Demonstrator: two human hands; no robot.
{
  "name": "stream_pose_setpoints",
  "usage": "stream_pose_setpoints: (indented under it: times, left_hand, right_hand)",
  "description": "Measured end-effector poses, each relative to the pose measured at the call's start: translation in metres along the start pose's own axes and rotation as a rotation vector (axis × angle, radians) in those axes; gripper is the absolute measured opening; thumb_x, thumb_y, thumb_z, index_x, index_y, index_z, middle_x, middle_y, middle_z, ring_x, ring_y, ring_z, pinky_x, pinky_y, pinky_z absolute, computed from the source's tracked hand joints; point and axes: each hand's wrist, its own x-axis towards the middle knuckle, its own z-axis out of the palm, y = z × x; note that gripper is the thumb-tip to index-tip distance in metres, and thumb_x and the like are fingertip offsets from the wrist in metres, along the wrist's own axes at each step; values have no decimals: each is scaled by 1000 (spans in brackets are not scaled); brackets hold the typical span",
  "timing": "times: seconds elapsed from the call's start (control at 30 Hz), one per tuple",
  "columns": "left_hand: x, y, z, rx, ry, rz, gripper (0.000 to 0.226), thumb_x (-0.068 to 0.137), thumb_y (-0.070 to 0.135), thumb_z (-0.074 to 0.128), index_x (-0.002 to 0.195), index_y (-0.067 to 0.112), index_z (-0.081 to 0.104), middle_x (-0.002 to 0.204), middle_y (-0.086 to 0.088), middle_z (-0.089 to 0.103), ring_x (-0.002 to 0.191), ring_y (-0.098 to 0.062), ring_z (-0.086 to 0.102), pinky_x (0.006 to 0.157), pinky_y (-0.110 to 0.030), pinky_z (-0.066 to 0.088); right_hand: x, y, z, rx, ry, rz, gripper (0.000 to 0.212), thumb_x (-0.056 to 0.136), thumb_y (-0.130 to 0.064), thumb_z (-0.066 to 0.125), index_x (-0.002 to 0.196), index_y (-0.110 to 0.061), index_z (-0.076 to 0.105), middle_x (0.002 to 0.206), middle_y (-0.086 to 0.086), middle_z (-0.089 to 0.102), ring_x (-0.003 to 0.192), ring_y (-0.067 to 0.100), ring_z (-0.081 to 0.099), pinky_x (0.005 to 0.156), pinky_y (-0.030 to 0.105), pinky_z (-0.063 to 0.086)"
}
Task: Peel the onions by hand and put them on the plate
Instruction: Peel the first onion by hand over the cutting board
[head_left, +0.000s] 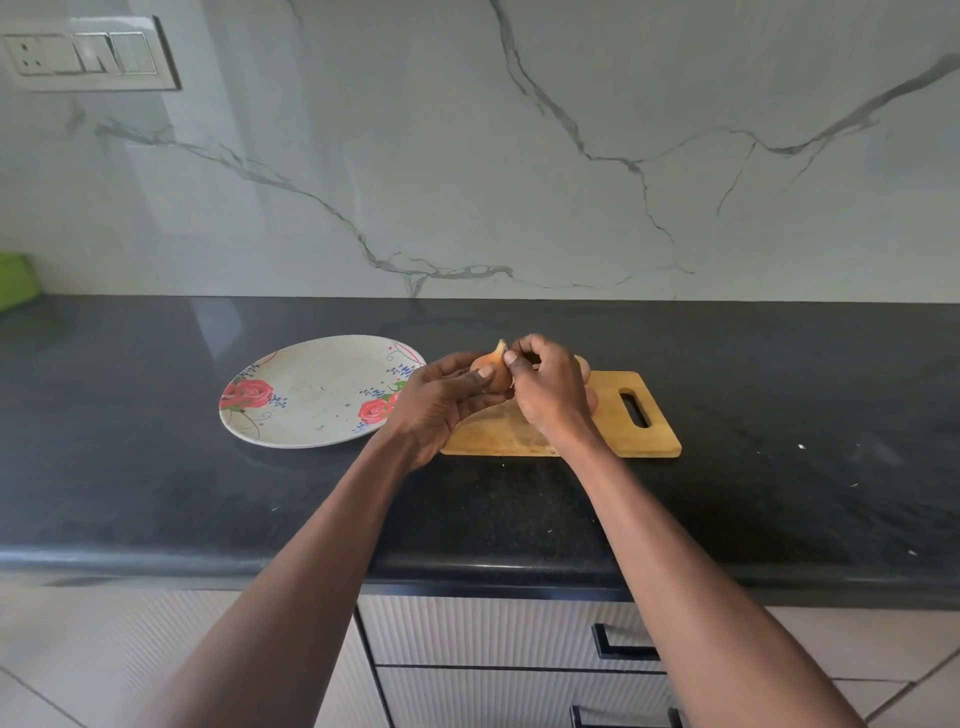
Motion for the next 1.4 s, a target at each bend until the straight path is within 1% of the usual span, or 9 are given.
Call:
stream_pose_setpoints:
  times: [0.23,0.4,0.5,0.57,0.63,0.9,1.07,1.23,1.4]
  left_hand:
    - [3,0,-1,-9,57,-11,18,97,-4,56,115,-8,56,112,-29,65,89,-32,75,81,-36,63]
    - [1,4,1,-29,65,-33,15,100,-1,52,109,-6,62,106,-25,68,86,-34,75,73,-32,63]
    - [0,4,1,-24,83,-43,17,101,1,51,113,-6,61,110,-28,66,85,-36,74,70,-31,63]
    - [1,3,0,-27,98,-46,19,102,3,51,117,-6,57,116,-31,62,86,-39,73,68,-31,63]
    - [2,3,0,-26,105,-46,20,103,5,51,118,-5,55,118,-32,60,85,-39,73,68,-33,63]
    - [3,3,-2,-23,105,-68,20,107,11,45,117,-2,56,112,-31,62,77,-30,69,67,-30,62]
    - [0,5,-2,8,68,-47,21,99,6,56,117,-5,60,101,-23,68,79,-27,70,70,-31,61]
    - [1,4,-2,7,103,-33,22,99,0,54,120,-5,55,109,-29,67,83,-33,71,69,-32,62]
    - [1,4,-1,11,100,-42,13,101,1,51,112,-2,57,100,-26,68,76,-29,69,61,-29,59]
  right_hand:
    - [0,-2,-2,5,-28,7,21,103,-23,50,115,-11,64,107,-3,60,84,3,44,61,-13,19]
    - [0,-2,-1,27,-42,20,22,103,-22,51,115,-9,64,110,1,64,94,11,51,57,-9,26]
    - [1,-2,2,75,-59,20,18,102,-21,53,110,-10,65,107,5,67,99,18,61,67,6,41]
    - [2,-1,4,136,-59,26,15,101,-19,54,104,-10,66,101,5,67,97,23,65,77,29,53]
    - [2,-1,3,168,-61,35,14,100,-18,55,100,-11,67,94,1,66,92,22,65,79,37,53]
    - [3,4,4,256,-79,59,18,102,-15,51,104,-5,66,85,1,64,70,10,60,60,22,52]
    - [5,6,6,298,-57,81,14,102,-11,51,101,-7,65,88,3,67,77,11,63,66,30,58]
    - [3,5,9,305,-18,76,13,101,-7,50,103,-2,61,89,3,67,60,-4,57,56,17,50]
    - [2,5,10,308,6,69,11,102,-8,48,99,-7,58,90,0,69,64,1,57,61,20,49]
